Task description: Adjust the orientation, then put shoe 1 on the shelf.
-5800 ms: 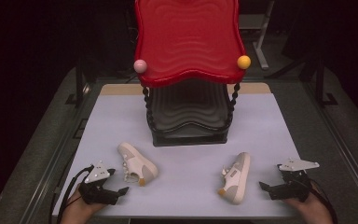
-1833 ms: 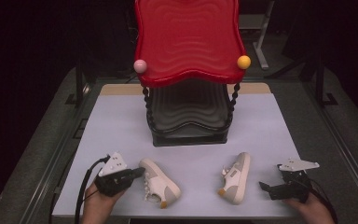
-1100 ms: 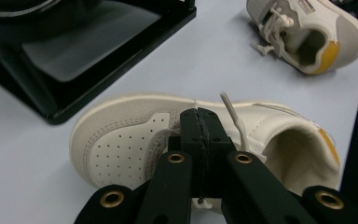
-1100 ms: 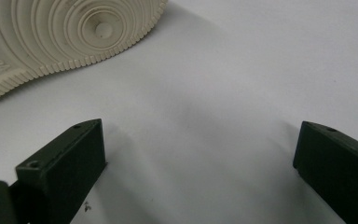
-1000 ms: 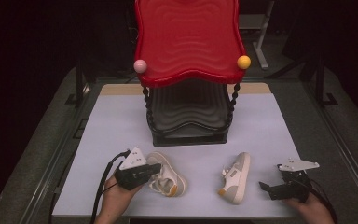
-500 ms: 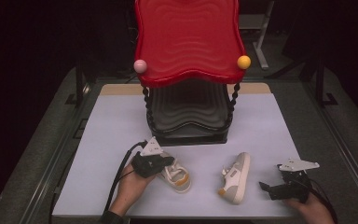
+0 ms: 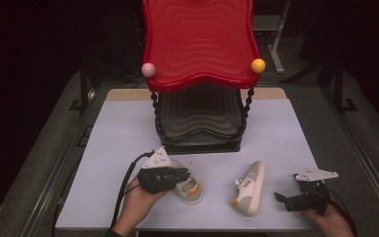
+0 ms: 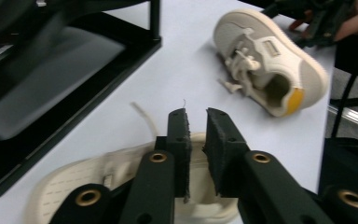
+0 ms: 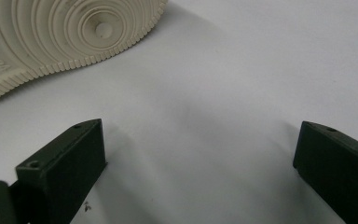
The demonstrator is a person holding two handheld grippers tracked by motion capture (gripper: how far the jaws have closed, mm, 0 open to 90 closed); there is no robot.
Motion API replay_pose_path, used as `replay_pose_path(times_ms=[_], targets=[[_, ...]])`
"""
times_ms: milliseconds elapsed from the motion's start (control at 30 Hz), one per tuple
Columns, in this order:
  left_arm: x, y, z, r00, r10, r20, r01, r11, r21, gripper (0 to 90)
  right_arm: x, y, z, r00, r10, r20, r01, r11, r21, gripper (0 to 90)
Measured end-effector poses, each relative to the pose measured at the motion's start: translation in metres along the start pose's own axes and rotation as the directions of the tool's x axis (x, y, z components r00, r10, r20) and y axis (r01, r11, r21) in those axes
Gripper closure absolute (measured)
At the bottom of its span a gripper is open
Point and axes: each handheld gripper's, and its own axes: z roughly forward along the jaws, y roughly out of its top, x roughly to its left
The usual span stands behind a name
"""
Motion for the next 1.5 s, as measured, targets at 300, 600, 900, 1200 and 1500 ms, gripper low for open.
replay_pose_path(times_ms=[300, 600, 900, 1200, 1500], targets=[[-0.013, -0.007, 0.014, 0.9996, -0.019, 0.023, 0.018, 0.9989, 0.044, 72.5, 0.000, 0.000, 0.000, 1.0000, 0.001, -0.001, -0.001, 1.000, 0.000, 1.4], [-0.015, -0.013, 0.015, 0.9957, -0.053, 0.075, 0.052, 0.9983, 0.026, 67.1, 0.000, 0.000, 0.000, 1.0000, 0.001, 0.000, -0.001, 1.000, 0.000, 1.4], [-0.020, -0.019, 0.030, 0.9979, -0.028, 0.058, 0.024, 0.9967, 0.077, 66.9, 0.000, 0.000, 0.000, 1.0000, 0.001, -0.001, -0.001, 1.000, 0.000, 1.4], [-0.022, -0.023, 0.036, 0.9985, -0.016, 0.053, 0.010, 0.9925, 0.122, 71.1, 0.000, 0.000, 0.000, 1.0000, 0.000, -0.001, 0.000, 1.000, 0.000, 1.4], [-0.022, -0.018, 0.035, 0.9981, -0.001, 0.061, -0.009, 0.9877, 0.156, 77.1, 0.000, 0.000, 0.000, 1.0000, 0.001, -0.001, -0.001, 1.000, -0.001, 1.4]])
